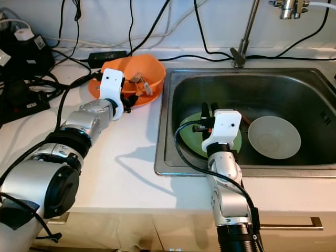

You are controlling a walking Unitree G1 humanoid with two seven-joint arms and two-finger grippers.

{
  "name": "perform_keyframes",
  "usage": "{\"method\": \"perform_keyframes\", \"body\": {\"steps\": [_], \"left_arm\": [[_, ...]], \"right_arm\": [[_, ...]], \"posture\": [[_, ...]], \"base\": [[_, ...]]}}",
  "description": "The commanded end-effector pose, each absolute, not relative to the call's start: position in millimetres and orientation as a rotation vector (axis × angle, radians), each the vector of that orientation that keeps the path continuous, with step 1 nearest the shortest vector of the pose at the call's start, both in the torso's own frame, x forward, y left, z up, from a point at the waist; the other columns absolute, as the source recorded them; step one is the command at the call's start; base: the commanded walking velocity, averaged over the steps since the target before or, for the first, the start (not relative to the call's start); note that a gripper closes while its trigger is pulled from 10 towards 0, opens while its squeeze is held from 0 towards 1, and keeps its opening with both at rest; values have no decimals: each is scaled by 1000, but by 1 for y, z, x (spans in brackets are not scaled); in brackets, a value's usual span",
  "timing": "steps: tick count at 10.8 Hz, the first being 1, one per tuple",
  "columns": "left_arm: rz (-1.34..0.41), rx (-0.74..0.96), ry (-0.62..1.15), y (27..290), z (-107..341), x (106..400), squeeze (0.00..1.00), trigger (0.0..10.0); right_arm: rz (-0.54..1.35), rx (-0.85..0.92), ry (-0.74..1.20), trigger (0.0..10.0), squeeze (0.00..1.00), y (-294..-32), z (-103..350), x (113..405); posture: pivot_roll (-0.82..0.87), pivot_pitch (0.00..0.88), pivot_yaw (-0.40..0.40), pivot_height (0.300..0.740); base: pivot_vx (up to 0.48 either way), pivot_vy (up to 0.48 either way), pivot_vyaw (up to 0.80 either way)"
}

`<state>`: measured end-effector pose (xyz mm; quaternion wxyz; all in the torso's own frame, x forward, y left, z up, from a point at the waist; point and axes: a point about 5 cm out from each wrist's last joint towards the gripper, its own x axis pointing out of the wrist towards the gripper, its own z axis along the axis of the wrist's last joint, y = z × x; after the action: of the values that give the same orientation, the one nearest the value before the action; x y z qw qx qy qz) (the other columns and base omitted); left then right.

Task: Kitchen organization

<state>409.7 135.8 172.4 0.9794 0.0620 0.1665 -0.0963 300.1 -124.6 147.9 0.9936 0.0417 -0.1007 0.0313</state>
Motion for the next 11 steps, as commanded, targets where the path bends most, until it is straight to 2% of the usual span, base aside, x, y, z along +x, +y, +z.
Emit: {"method": "perform_keyframes", "body": {"steps": [1, 4, 5, 8, 9, 11], "left_arm": [[-200, 127, 431, 142, 150, 401, 0, 10000], [-180, 89, 455, 155, 140, 385, 0, 10000], [-164, 79, 440, 157, 141, 369, 0, 10000], [-153, 59, 432, 155, 141, 344, 0, 10000], [-138, 51, 443, 158, 145, 321, 0, 10000], [-107, 49, 456, 164, 153, 300, 0, 10000]], "right_arm": [[51, 100, -113, 10000, 0, -125, 127, 298], [65, 106, -116, 10000, 0, -122, 130, 304], [75, 107, -119, 10000, 0, -120, 130, 307], [86, 110, -121, 10000, 0, -118, 131, 310], [97, 110, -126, 10000, 0, -116, 133, 314], [102, 111, -133, 10000, 0, -116, 134, 318]], "posture": [[97, 71, 101, 740], [132, 51, 93, 740], [138, 47, 88, 740], [158, 37, 77, 740], [167, 27, 74, 740], [175, 18, 72, 740]], "base": [[0, 0, 0], [0, 0, 0], [0, 0, 0], [0, 0, 0], [0, 0, 0], [0, 0, 0]]}}
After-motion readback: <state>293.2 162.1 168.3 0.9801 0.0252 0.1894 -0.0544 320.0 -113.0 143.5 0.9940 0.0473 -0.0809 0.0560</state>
